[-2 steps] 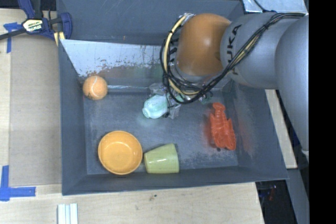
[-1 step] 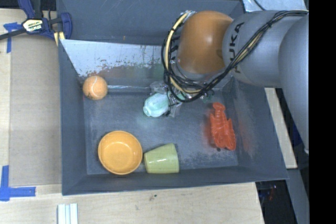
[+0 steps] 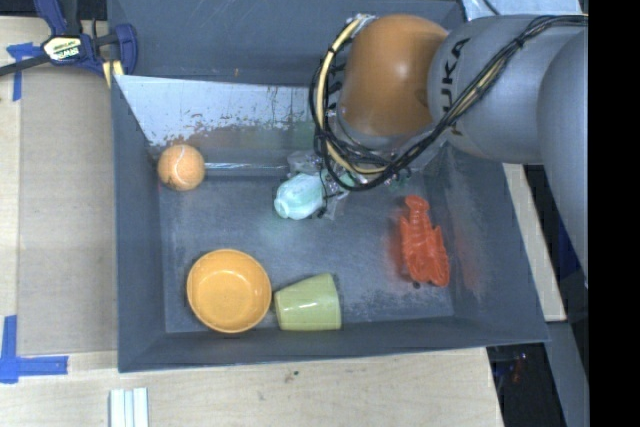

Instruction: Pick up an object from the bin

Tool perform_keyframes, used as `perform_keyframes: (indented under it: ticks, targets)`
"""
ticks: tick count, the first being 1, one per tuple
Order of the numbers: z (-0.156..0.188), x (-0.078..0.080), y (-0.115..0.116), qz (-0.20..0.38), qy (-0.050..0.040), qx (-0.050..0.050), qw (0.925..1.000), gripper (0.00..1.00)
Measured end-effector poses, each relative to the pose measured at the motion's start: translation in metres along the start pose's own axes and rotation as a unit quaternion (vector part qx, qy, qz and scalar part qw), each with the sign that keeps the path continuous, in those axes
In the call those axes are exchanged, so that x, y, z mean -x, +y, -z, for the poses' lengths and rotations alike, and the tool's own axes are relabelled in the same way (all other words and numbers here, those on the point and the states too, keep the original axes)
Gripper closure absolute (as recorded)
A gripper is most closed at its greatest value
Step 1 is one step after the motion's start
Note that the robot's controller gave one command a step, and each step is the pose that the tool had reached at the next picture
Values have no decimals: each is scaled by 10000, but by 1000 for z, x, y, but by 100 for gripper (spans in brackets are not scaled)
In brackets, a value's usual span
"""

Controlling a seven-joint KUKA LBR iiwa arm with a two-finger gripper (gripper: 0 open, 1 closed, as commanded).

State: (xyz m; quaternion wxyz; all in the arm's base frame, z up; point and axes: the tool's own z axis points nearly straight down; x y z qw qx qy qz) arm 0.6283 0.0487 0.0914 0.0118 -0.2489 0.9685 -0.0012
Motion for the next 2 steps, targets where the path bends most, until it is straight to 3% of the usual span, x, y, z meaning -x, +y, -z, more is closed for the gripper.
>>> perform_keyframes:
  ticks: [1,2]
  targets:
    - [37,-1,1,-7,39,21,10000,100]
    - [72,1,0,-17,15,9,10000,100]
